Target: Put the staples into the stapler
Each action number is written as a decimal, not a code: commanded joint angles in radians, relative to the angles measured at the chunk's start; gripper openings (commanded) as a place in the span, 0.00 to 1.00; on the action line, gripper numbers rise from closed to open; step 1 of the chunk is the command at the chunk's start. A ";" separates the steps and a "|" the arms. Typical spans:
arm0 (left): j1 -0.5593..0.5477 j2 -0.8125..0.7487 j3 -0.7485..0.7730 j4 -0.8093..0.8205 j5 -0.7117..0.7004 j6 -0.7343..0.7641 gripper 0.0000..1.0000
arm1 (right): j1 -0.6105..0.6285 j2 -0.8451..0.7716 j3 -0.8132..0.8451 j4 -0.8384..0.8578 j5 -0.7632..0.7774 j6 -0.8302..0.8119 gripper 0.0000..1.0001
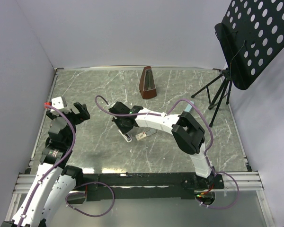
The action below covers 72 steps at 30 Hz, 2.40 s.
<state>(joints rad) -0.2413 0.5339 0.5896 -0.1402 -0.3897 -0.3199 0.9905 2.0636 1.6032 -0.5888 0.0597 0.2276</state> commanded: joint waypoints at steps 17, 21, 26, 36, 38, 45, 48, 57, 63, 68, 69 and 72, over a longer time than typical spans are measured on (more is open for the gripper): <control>0.004 0.001 0.039 0.025 0.014 -0.008 0.99 | 0.004 0.029 0.043 -0.028 0.022 0.009 0.17; 0.004 0.003 0.039 0.025 0.015 -0.007 0.99 | 0.004 0.026 0.043 -0.028 0.022 0.007 0.19; 0.004 0.003 0.039 0.025 0.017 -0.007 0.99 | 0.002 0.027 0.046 -0.028 0.020 0.006 0.25; 0.004 0.005 0.039 0.025 0.022 -0.007 1.00 | 0.005 0.027 0.047 -0.028 0.011 0.010 0.27; 0.004 0.005 0.039 0.025 0.023 -0.007 0.99 | 0.004 0.026 0.046 -0.026 0.011 0.012 0.28; 0.004 0.005 0.038 0.027 0.023 -0.005 0.99 | 0.004 0.027 0.047 -0.026 0.012 0.010 0.31; 0.004 0.005 0.038 0.027 0.023 -0.005 0.99 | 0.004 0.027 0.047 -0.026 0.014 0.012 0.32; 0.004 0.001 0.039 0.024 0.025 -0.005 0.99 | -0.003 -0.025 0.035 0.000 0.003 0.018 0.36; 0.004 0.000 0.039 0.024 0.025 -0.008 0.99 | -0.029 -0.085 -0.006 0.055 0.006 0.039 0.41; 0.004 -0.003 0.041 0.021 0.023 -0.008 0.99 | -0.047 -0.066 -0.006 0.052 0.011 0.049 0.41; 0.004 -0.003 0.041 0.021 0.023 -0.008 0.99 | -0.047 -0.065 -0.008 0.058 0.006 0.047 0.41; 0.004 -0.005 0.041 0.021 0.023 -0.008 0.99 | -0.047 -0.053 -0.005 0.057 -0.004 0.049 0.41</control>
<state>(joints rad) -0.2405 0.5343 0.5896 -0.1406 -0.3782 -0.3199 0.9451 2.0426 1.5963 -0.5564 0.0597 0.2615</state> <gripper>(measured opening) 0.995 0.409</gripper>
